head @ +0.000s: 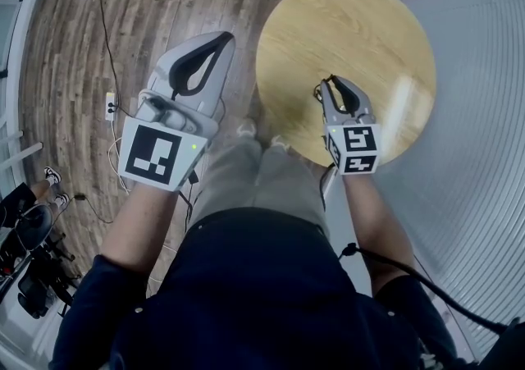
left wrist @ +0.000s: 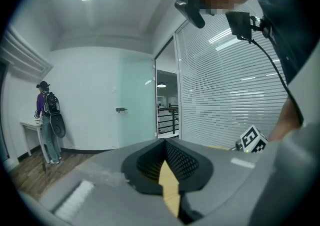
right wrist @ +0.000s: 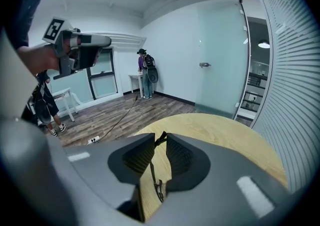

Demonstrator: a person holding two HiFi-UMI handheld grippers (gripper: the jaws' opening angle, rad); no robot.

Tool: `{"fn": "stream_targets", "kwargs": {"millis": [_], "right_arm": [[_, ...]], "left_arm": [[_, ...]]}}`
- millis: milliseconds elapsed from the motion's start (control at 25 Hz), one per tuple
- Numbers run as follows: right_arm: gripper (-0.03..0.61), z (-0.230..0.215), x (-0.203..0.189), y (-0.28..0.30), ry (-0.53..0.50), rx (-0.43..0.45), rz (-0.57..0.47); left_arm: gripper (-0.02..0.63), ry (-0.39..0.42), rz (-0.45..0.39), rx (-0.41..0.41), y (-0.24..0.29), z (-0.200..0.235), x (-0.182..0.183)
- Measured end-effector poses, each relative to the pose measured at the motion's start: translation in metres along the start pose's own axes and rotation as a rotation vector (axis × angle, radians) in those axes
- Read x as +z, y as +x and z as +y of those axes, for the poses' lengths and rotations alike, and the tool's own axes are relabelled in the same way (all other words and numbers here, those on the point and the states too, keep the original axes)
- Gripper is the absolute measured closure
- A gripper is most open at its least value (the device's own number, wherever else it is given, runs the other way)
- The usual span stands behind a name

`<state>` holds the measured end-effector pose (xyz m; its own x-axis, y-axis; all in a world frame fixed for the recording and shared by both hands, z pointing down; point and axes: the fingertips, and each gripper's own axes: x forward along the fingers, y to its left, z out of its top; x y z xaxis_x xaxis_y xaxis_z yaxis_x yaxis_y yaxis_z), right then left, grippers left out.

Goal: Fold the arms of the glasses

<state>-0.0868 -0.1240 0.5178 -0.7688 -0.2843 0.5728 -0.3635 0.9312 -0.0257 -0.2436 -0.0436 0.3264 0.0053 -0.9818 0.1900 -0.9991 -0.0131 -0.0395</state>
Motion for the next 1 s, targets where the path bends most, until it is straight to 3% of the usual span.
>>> {"fn": "stream_targets", "kwargs": {"millis": [1000], "right_arm": [[0.500, -0.014, 0.013, 0.001, -0.044, -0.067, -0.021]], "left_arm": [[0.611, -0.005, 0.005, 0.033, -0.007, 0.004, 0.000]]}}
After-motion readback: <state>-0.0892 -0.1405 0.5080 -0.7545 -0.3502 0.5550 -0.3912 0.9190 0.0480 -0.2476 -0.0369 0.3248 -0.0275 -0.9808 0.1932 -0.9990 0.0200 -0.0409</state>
